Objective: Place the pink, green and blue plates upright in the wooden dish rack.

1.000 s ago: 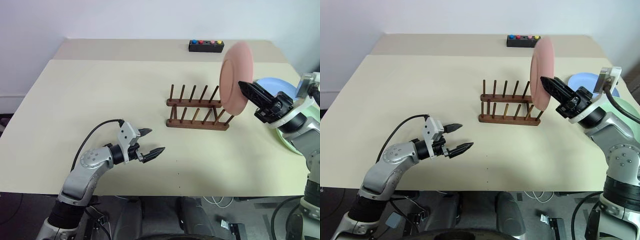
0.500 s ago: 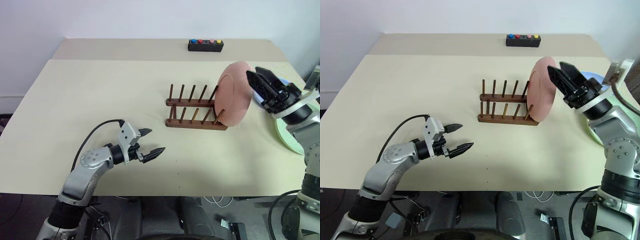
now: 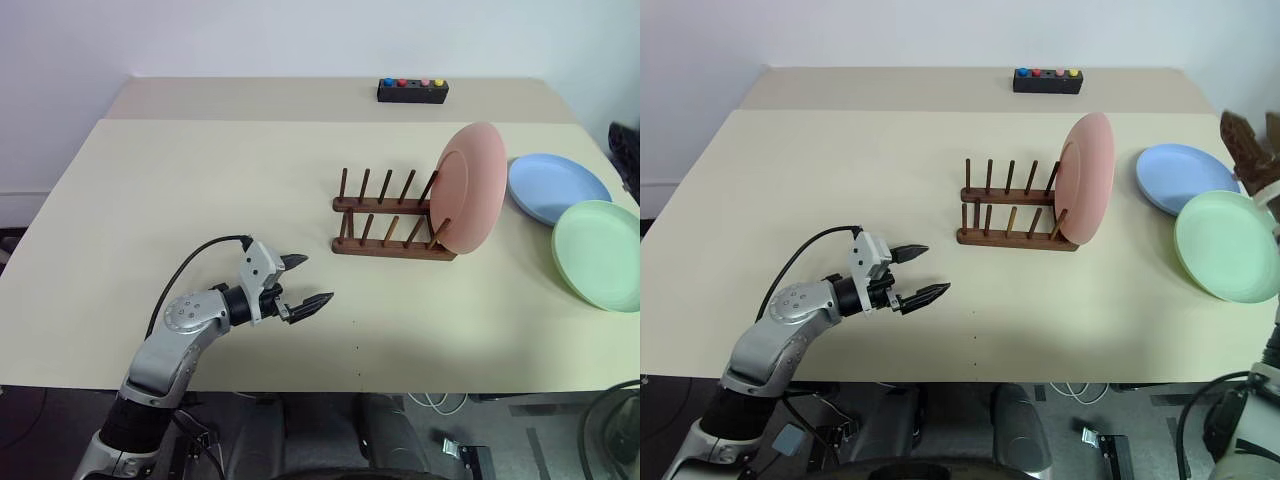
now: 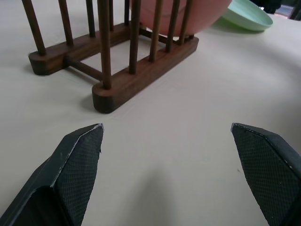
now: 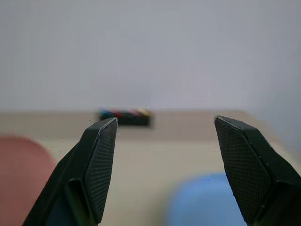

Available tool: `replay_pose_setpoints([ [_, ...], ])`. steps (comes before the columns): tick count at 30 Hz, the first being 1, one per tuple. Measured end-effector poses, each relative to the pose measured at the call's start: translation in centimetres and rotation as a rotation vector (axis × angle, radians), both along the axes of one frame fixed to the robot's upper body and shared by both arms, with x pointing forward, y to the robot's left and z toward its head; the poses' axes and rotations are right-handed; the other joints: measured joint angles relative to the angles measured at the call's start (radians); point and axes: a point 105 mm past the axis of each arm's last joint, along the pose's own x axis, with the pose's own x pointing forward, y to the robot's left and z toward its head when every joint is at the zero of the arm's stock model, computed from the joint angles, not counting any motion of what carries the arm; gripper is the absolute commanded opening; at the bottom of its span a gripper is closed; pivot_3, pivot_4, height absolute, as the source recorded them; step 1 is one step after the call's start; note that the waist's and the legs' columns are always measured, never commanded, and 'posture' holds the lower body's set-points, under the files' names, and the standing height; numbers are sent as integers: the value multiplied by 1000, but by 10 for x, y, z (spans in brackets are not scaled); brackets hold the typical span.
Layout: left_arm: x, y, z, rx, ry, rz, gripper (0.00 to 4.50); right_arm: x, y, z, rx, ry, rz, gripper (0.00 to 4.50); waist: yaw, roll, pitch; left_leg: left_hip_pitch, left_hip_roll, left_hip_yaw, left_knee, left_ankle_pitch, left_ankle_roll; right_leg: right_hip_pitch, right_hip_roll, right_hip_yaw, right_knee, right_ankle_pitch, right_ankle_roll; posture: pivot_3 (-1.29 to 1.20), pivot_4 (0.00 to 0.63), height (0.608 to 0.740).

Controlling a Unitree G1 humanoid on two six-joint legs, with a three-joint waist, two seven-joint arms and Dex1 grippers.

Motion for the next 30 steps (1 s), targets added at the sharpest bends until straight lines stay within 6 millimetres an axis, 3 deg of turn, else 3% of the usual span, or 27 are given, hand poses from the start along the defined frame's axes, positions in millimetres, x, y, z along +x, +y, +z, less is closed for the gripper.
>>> replay_pose_setpoints([
  [3,1,0,-1,1,6,1,4500,0,2,-50,-224,259,-6,3308,-1,1,0,0,0,0,0,0,0,0,0,0,0,0,0,0,150,730],
  [6,0,-1,-1,-3,10,-15,4500,-2,8,-89,-322,427,27,3308,-4,3,0,0,0,1,1,0,0,0,0,1,1,0,0,0,150,730],
  [18,-6,-4,1,-15,11,-64,4500,-6,1,-120,-461,635,0,3308,-2,5,0,0,0,1,1,0,0,0,0,1,1,0,0,0,150,730],
  [20,-6,-4,1,-14,10,-63,4500,-7,0,-124,-460,651,-2,2540,-2,5,0,0,0,1,1,0,0,0,0,1,1,0,0,0,150,730],
  [25,-5,-3,1,-7,6,-55,4500,-7,0,-124,-464,656,-3,65,-2,5,0,1,0,1,1,0,0,0,0,1,1,0,0,0,150,730],
  [30,-4,-2,0,-1,-2,-51,4500,-7,2,-124,-474,673,-8,65,-2,5,0,1,0,1,1,0,0,0,0,1,1,0,0,0,150,730],
])
